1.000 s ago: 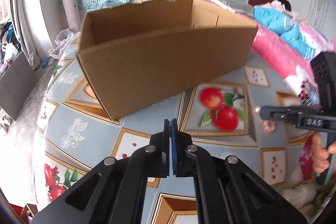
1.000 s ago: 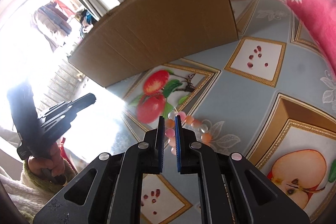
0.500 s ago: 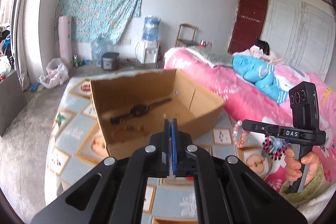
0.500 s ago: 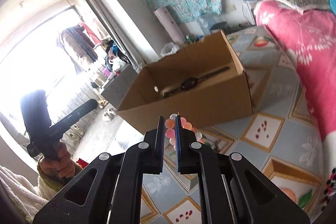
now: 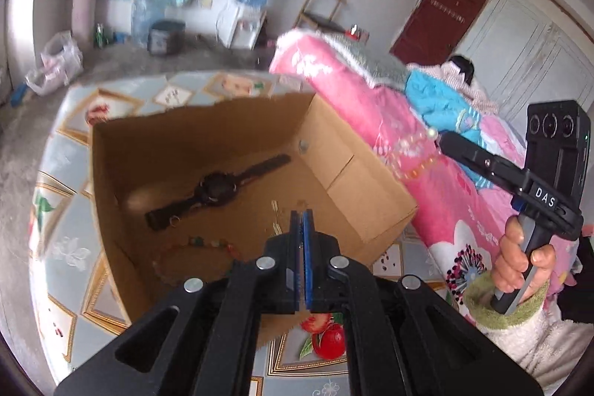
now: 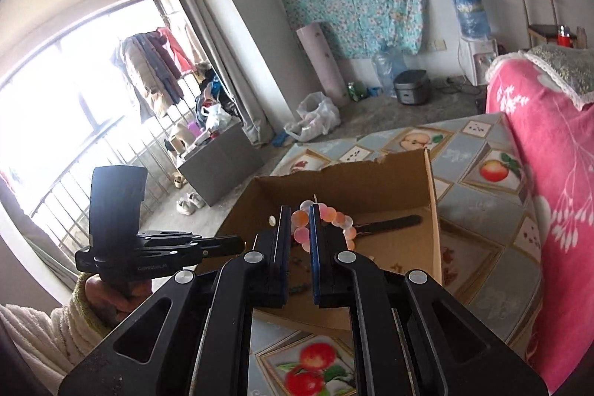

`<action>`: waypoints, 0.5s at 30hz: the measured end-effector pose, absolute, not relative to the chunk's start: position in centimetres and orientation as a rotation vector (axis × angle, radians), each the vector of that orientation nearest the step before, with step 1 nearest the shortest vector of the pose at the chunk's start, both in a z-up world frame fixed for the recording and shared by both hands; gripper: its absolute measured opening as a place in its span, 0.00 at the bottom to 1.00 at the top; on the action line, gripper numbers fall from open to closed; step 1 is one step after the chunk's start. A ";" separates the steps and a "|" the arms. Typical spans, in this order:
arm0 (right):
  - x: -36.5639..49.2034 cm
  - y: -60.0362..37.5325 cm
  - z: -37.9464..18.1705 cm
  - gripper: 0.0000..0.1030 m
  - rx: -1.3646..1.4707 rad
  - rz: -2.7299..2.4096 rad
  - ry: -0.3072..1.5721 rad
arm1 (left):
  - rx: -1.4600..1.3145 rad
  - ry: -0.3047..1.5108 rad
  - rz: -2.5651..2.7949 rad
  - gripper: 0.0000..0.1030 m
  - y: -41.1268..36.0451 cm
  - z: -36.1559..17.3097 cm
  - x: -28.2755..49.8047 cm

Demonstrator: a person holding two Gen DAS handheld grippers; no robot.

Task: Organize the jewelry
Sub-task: 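Carry the bracelet and earring over the box and open both grippers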

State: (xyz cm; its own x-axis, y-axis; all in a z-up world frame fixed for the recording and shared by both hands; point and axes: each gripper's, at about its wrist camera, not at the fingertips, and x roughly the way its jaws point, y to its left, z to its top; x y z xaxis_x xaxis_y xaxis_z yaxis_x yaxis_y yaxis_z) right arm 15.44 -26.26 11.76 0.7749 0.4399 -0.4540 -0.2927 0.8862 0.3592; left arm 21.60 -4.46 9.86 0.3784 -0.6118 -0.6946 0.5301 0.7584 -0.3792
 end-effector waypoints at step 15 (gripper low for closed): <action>22.2 -27.1 6.7 0.07 0.108 0.308 0.842 | -0.074 1.280 -0.777 0.02 -11.3 3.7 27.7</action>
